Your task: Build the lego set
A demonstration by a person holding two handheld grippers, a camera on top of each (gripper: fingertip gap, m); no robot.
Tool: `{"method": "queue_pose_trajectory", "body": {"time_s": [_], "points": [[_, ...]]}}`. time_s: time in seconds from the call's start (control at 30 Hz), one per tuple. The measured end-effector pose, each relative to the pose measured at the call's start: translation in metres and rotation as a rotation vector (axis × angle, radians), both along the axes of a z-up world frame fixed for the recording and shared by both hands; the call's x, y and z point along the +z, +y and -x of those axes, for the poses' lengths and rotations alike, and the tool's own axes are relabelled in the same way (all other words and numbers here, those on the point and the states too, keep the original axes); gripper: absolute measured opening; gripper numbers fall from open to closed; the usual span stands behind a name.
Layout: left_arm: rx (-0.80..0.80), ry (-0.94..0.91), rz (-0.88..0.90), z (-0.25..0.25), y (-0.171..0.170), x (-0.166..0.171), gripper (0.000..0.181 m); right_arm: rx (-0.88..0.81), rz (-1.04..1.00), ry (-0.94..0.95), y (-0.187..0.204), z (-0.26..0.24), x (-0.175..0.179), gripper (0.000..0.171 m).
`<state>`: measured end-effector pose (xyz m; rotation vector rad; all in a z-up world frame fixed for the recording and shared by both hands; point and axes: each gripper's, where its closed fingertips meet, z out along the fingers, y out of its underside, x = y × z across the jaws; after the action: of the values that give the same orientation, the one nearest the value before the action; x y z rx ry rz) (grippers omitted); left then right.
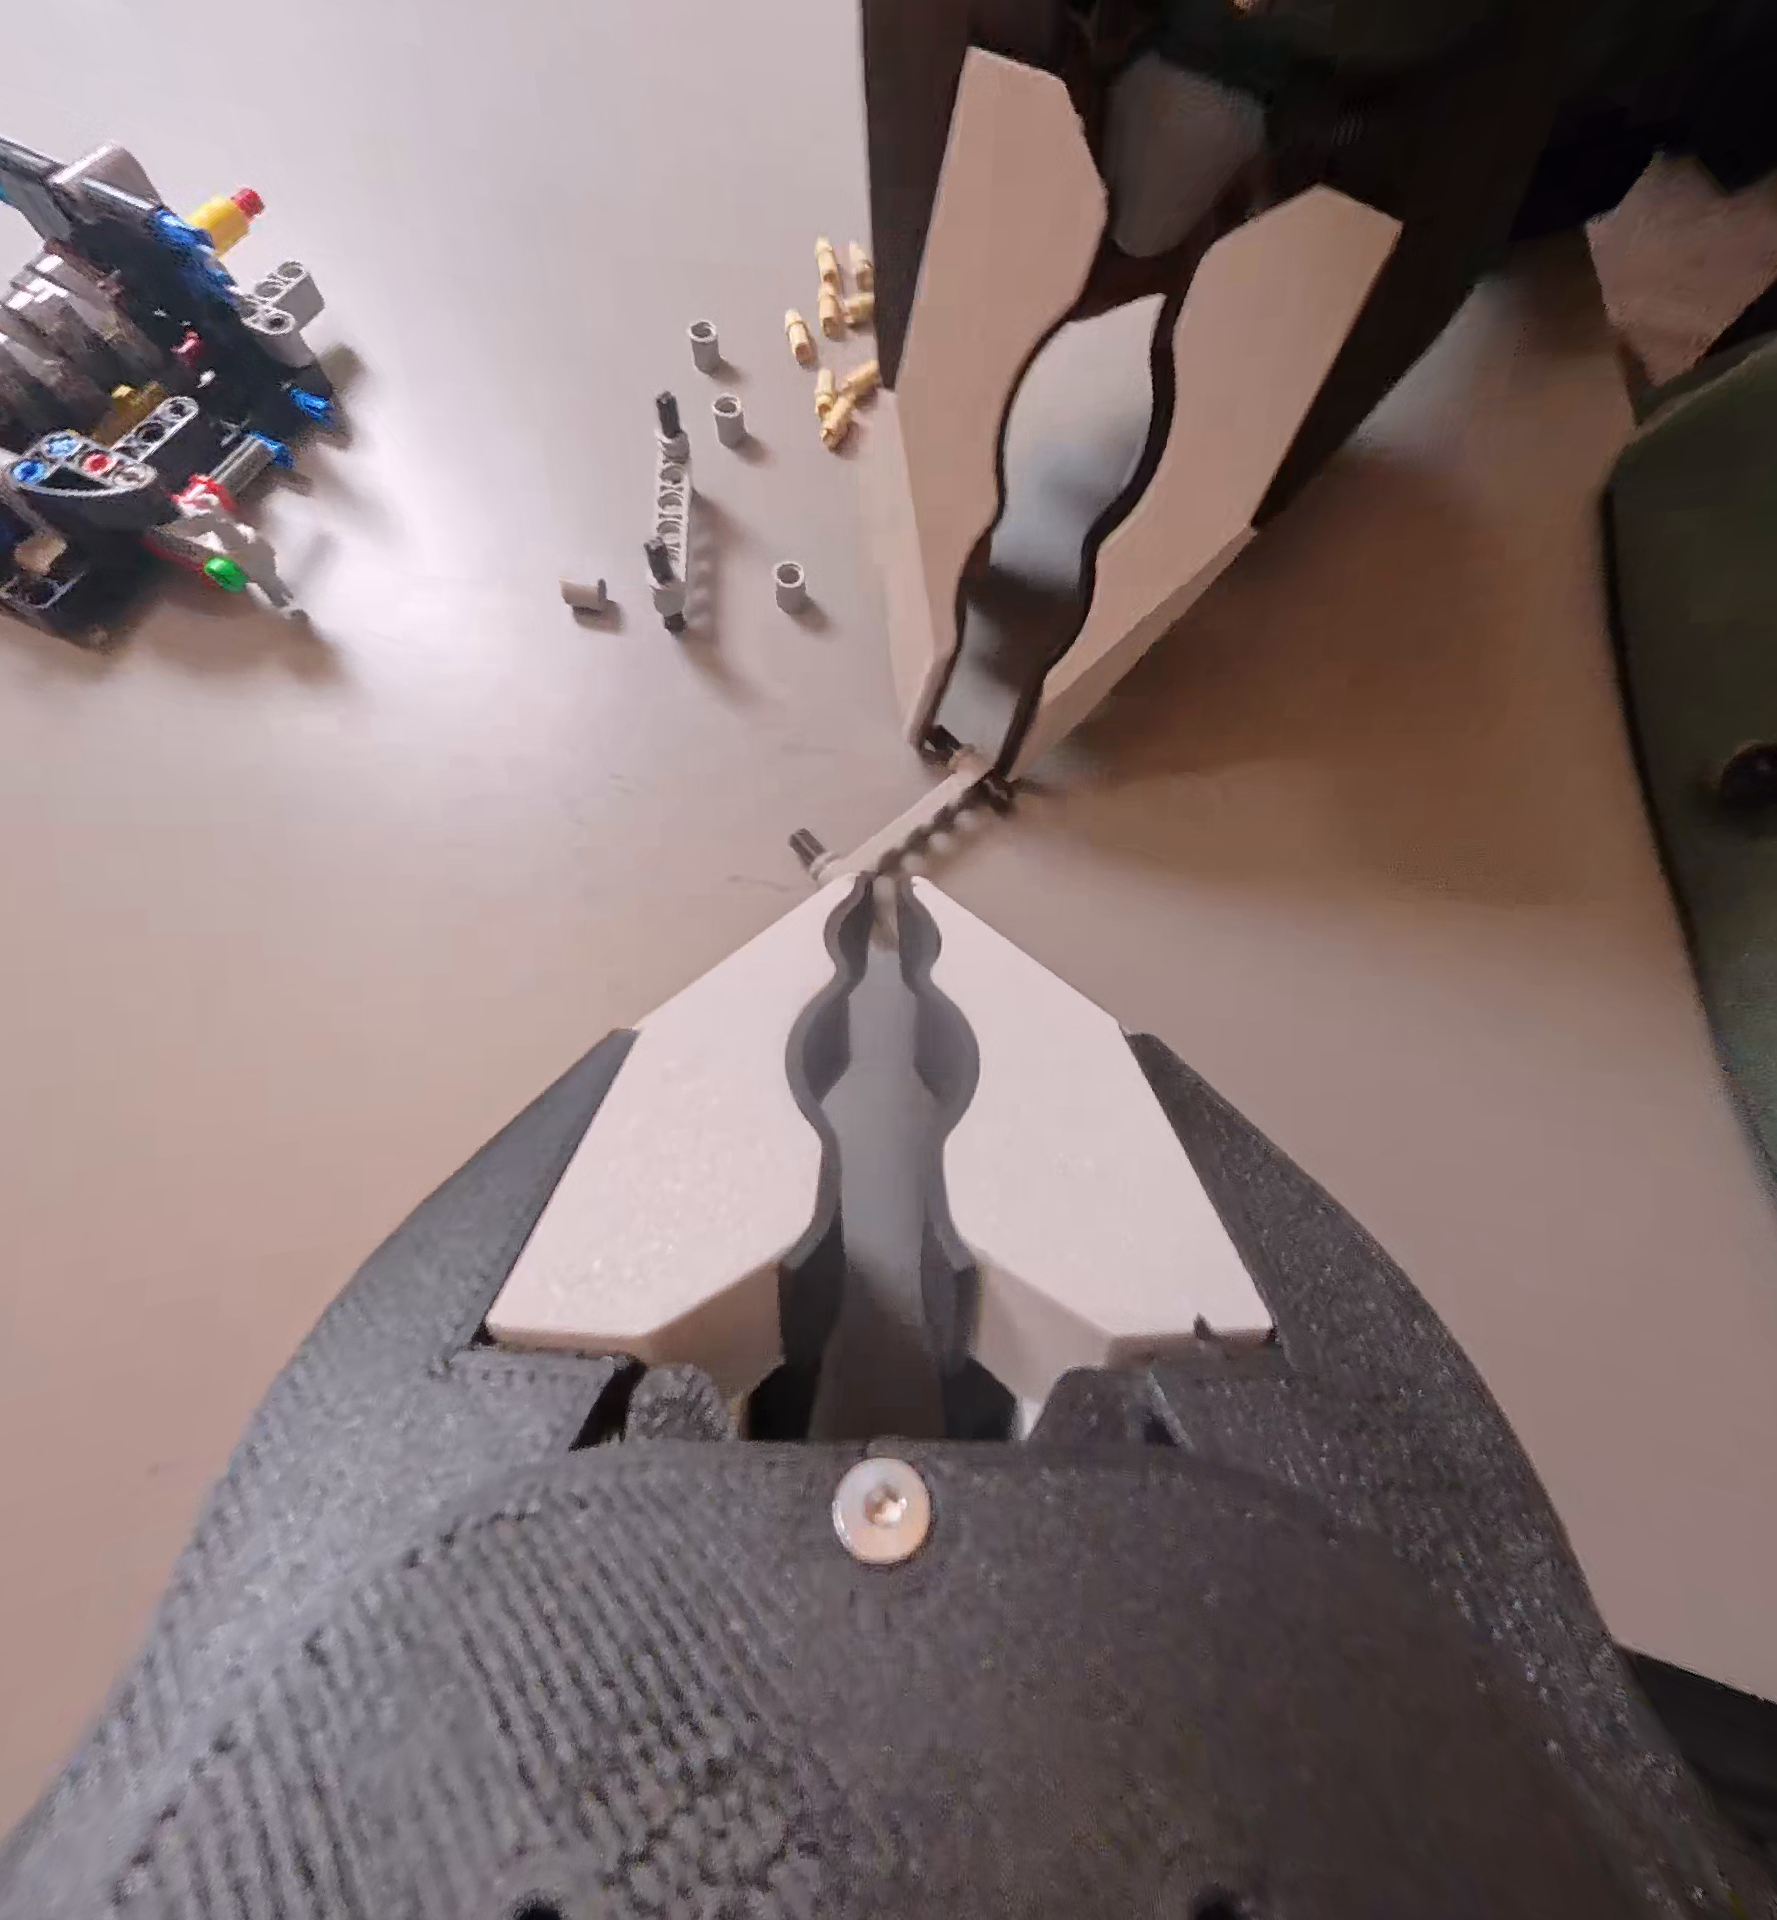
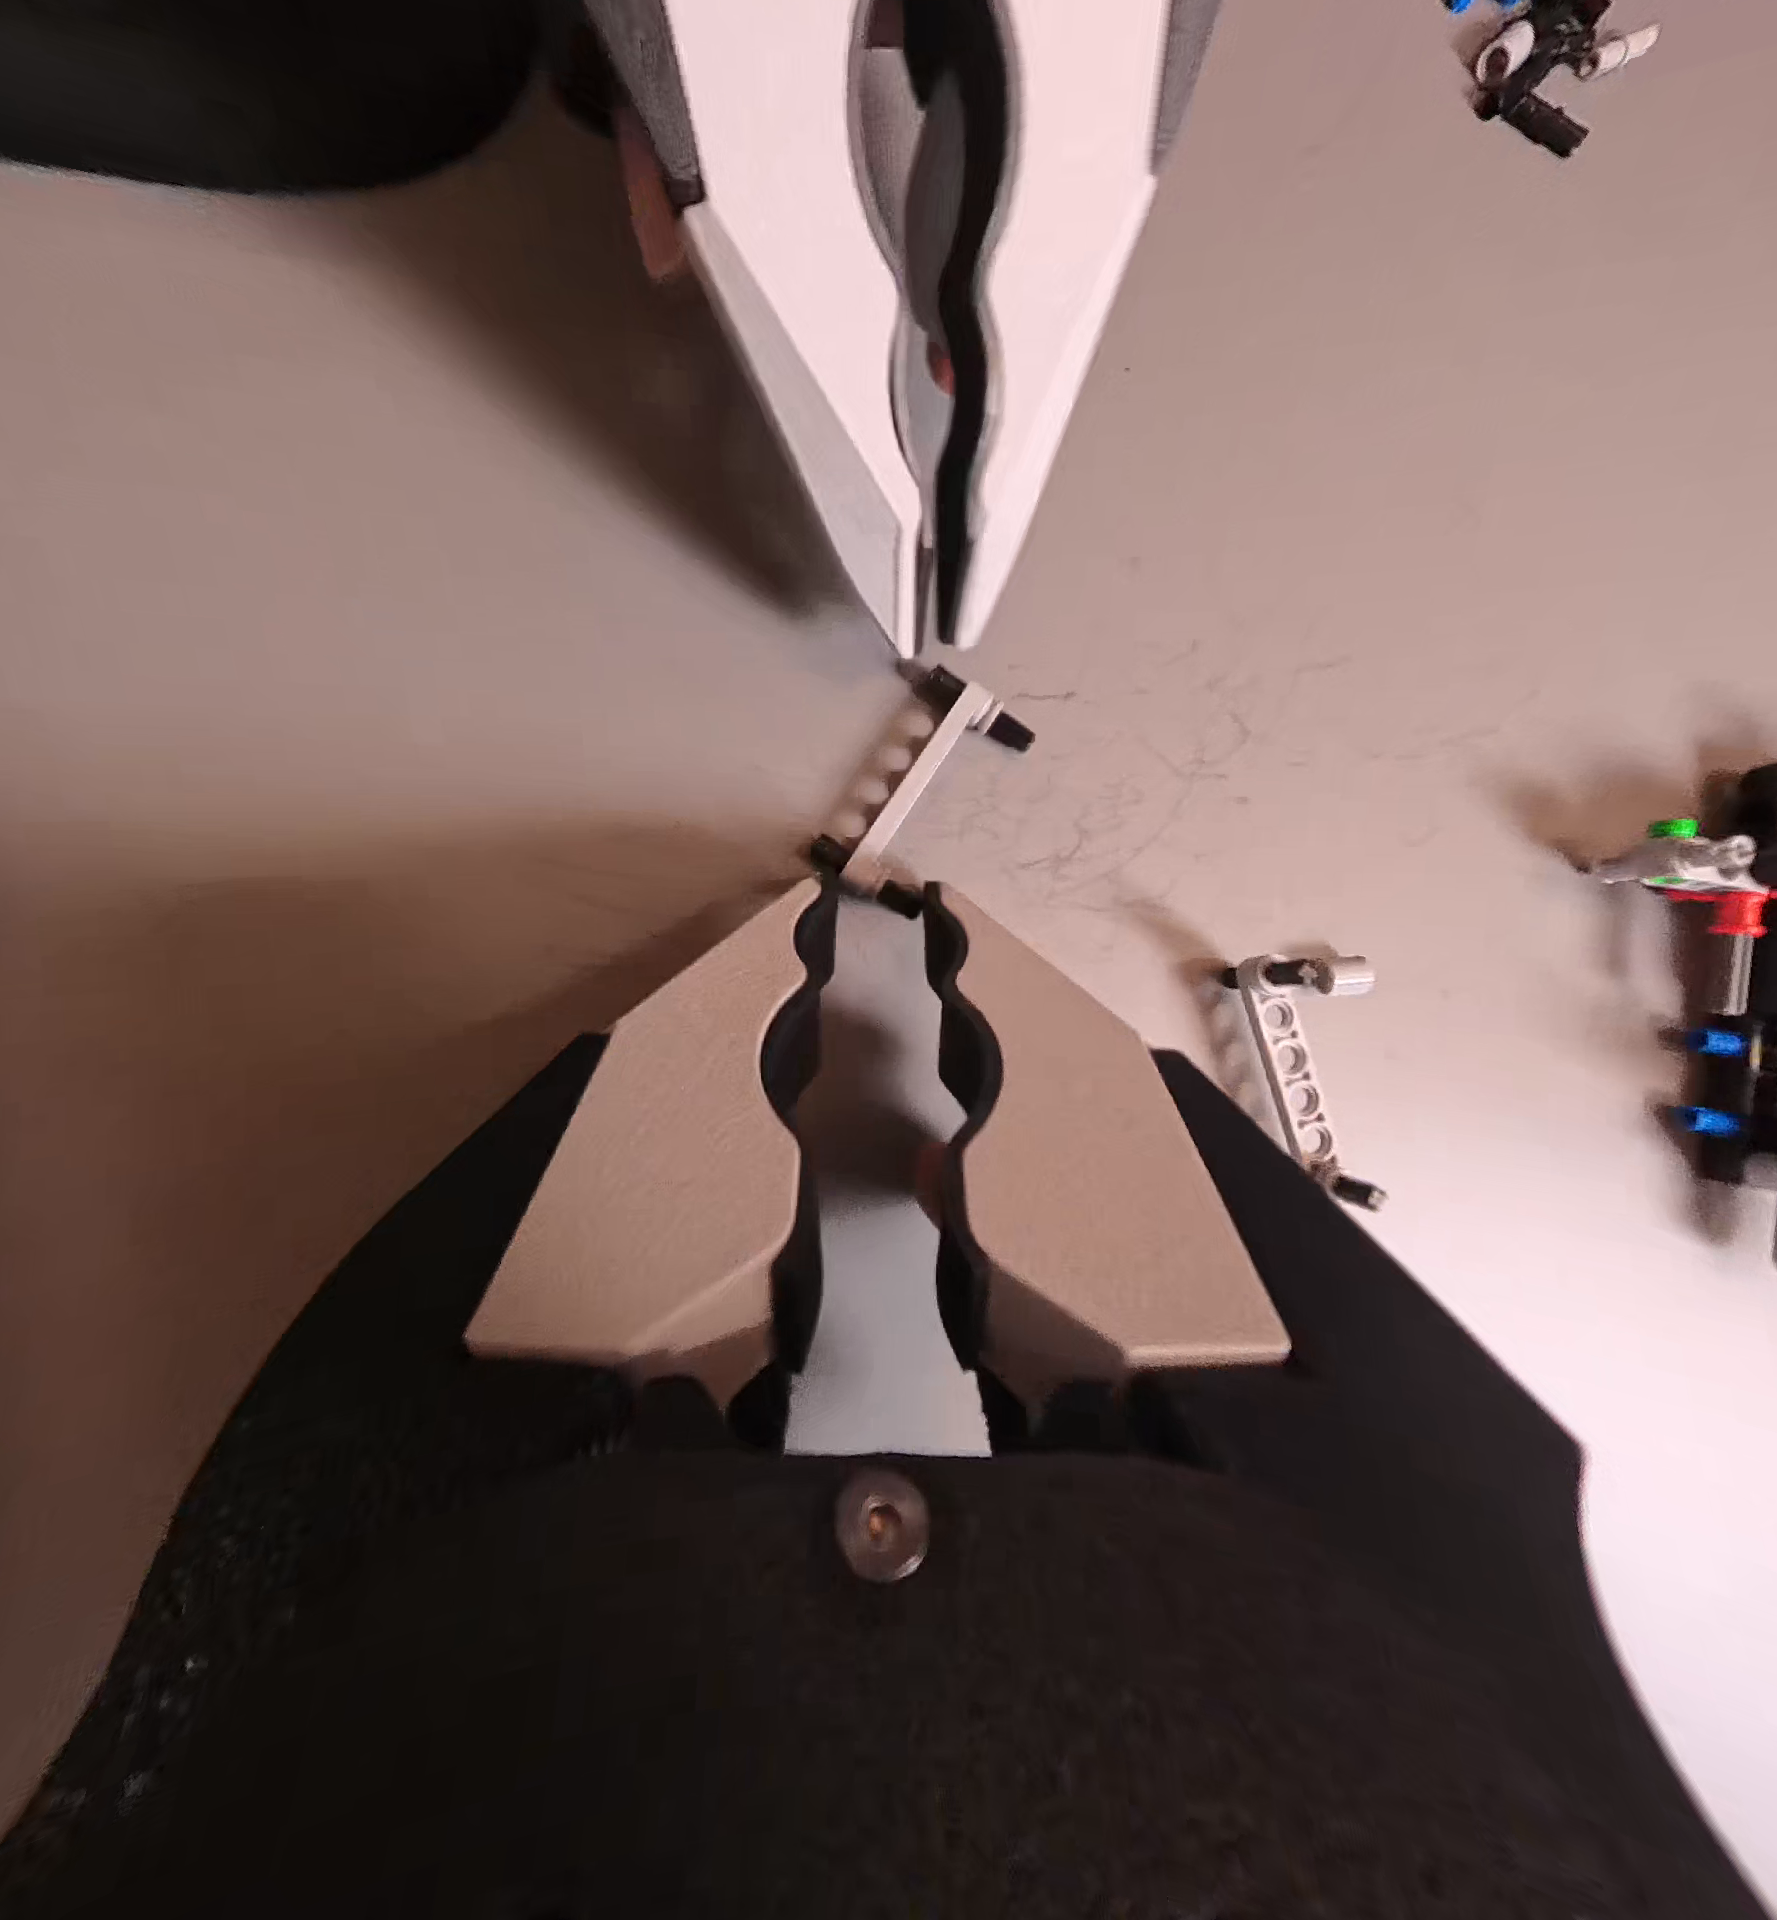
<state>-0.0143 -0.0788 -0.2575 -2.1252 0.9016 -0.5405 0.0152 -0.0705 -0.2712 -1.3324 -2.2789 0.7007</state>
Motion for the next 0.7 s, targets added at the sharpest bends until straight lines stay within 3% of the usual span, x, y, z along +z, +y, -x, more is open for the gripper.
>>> {"method": "queue_pose_trajectory", "body": {"time_s": [0.13, 0.33, 0.5, 0.57, 0.7], "points": [[0.092, -0.108, 0.051, 0.004, 0.010, 0.003, 0.025, 0.109, -0.076, 0.034, -0.003, 0.000, 0.001, 0.013], [0.129, -0.403, 0.246, -0.007, 0.010, 0.010, 0.034, 0.301, -0.302, 0.256, 0.003, 0.003, 0.018, 0.013], [0.139, -0.419, 0.221, -0.005, 0.014, 0.013, 0.019, 0.418, -0.476, 0.393, -0.001, 0.003, 0.031, 0.013], [0.148, -0.425, 0.226, -0.004, 0.015, 0.013, 0.020, 0.450, -0.536, 0.440, -0.001, 0.003, 0.035, 0.001], [0.124, -0.440, 0.253, -0.008, 0.012, 0.011, 0.018, 0.449, -0.571, 0.434, 0.003, 0.001, 0.033, 0.001]]}}
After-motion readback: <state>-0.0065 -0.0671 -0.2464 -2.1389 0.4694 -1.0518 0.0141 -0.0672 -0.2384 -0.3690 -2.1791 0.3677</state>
